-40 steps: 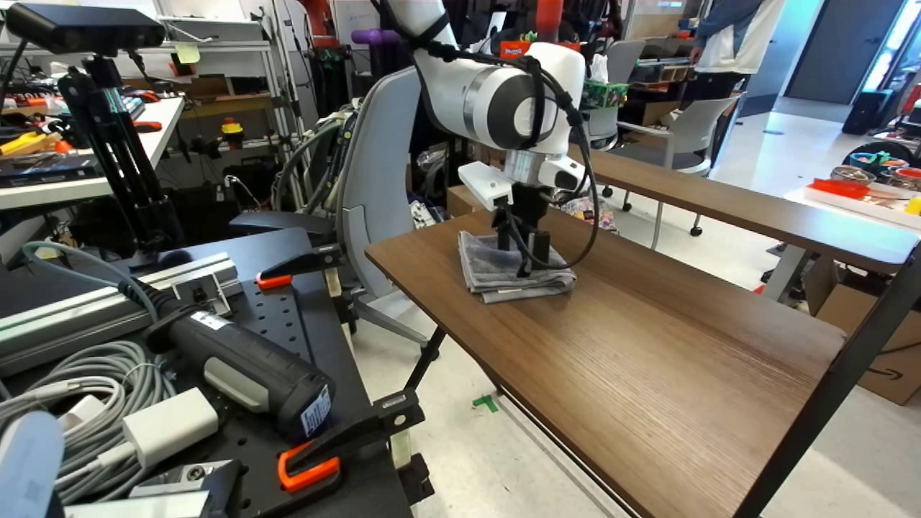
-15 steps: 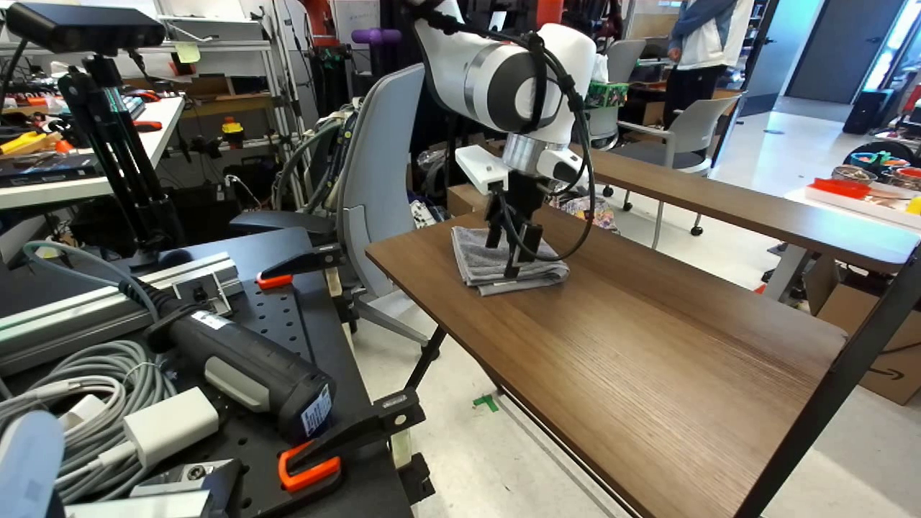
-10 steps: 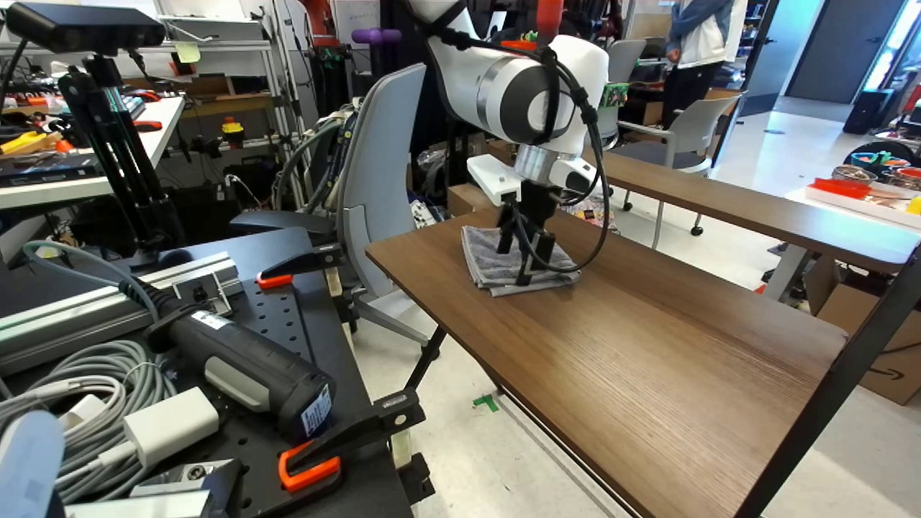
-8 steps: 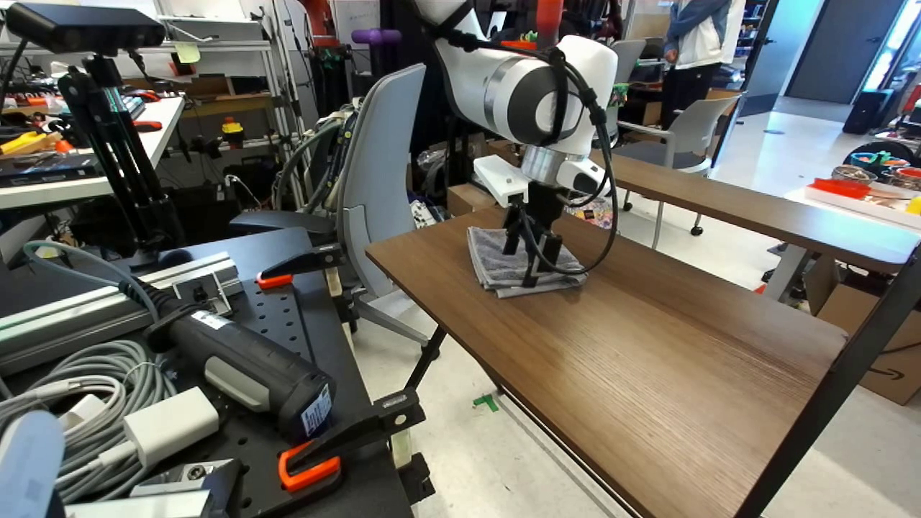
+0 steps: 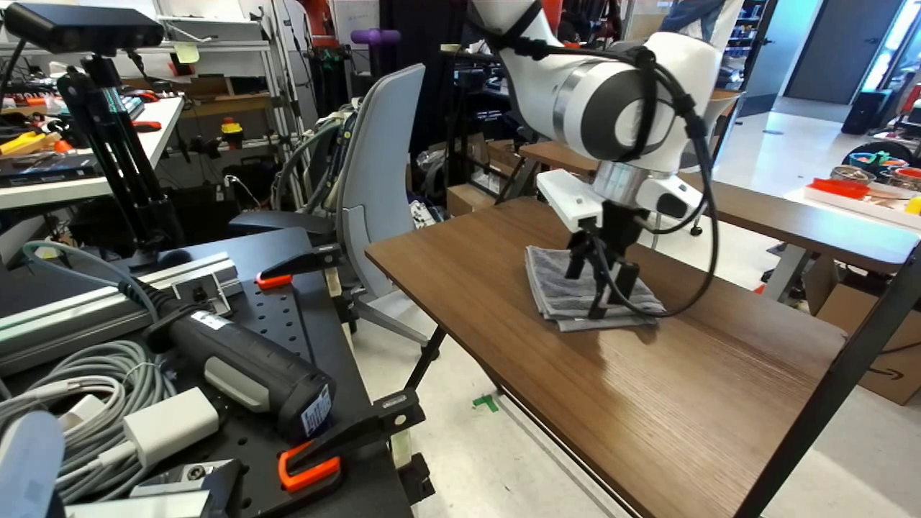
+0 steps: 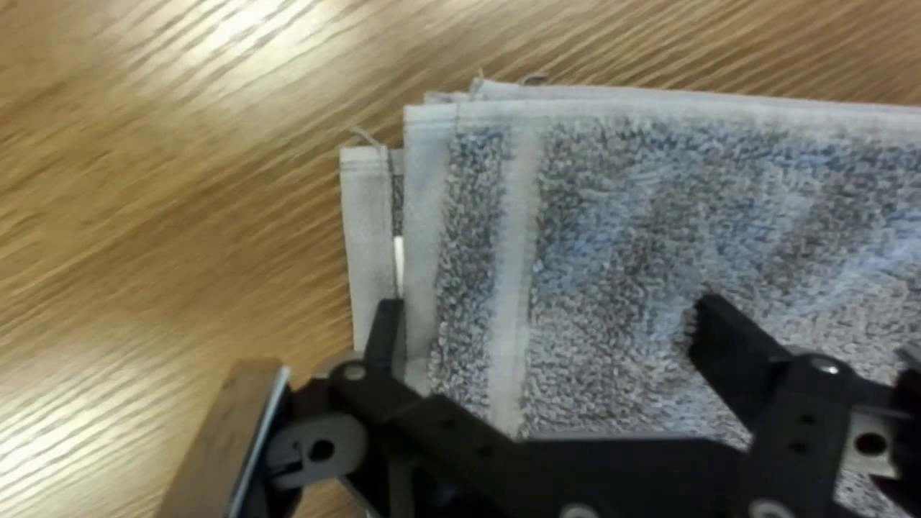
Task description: Slide the towel to the left then to the right.
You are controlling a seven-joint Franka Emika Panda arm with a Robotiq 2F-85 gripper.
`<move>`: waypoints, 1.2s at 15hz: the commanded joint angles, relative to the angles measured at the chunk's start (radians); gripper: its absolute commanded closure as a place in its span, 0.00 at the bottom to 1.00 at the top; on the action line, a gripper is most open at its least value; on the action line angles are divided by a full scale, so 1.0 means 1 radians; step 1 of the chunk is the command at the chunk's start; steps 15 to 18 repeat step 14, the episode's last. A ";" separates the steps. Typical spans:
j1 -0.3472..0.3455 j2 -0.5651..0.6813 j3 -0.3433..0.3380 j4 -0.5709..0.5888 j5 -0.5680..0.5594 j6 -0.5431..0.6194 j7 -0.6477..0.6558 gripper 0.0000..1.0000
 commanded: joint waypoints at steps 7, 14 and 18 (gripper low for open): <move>-0.144 0.070 0.005 0.218 0.073 -0.220 -0.029 0.00; -0.121 0.007 0.011 0.109 0.063 -0.186 -0.110 0.00; -0.121 0.007 0.011 0.109 0.063 -0.186 -0.110 0.00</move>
